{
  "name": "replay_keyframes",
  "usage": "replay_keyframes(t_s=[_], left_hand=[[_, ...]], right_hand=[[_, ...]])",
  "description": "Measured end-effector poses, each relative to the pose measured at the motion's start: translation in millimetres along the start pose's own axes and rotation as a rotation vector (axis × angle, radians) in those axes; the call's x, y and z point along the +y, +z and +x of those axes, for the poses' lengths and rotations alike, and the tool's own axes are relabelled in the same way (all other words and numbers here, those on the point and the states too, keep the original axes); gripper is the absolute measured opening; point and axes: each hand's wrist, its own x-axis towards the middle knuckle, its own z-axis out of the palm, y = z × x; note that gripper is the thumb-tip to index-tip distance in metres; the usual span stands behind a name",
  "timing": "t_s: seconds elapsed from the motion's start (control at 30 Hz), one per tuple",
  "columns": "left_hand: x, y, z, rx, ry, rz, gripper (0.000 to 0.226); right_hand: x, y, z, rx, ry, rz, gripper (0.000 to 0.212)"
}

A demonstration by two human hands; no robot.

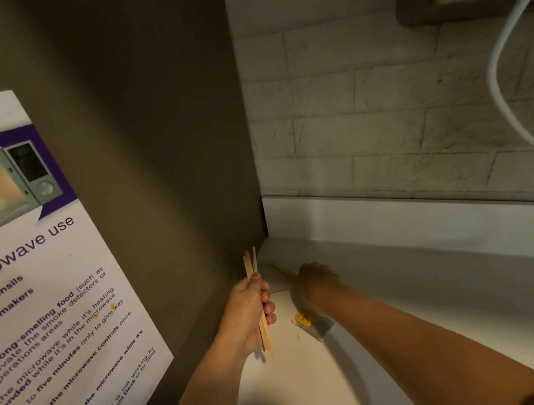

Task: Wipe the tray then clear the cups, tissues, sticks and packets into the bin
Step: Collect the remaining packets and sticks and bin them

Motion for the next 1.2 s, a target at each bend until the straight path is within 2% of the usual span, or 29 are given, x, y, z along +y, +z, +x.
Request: replay_keyframes(t_s=[0.13,0.27,0.57,0.77,0.93,1.07,1.2], left_hand=[[0,-1,-2,0.006,-0.006,0.000,0.030],[2,-3,-5,0.012,-0.002,-0.009,0.030],[3,-8,-2,0.032,-0.033,-0.062,0.031],[-2,3,1,0.044,-0.048,-0.150,0.031],[-1,11,1,0.023,-0.010,-0.085,0.033],[0,20,-3,0.046,0.033,0.036,0.026],[2,23,-6,0.056,0.040,0.076,0.023]], right_hand=[[2,11,-7,0.056,-0.091,-0.123,0.040],[2,12,-9,0.025,-0.047,-0.125,0.042],[15,-21,-21,-0.085,-0.076,0.169,0.043],[10,-28,-36,-0.156,-0.157,0.450,0.013],[3,-34,-60,-0.286,-0.222,0.767,0.013],[-4,-34,-77,-0.324,-0.324,0.715,0.022],[-3,-32,-82,-0.309,-0.307,0.719,0.026]])
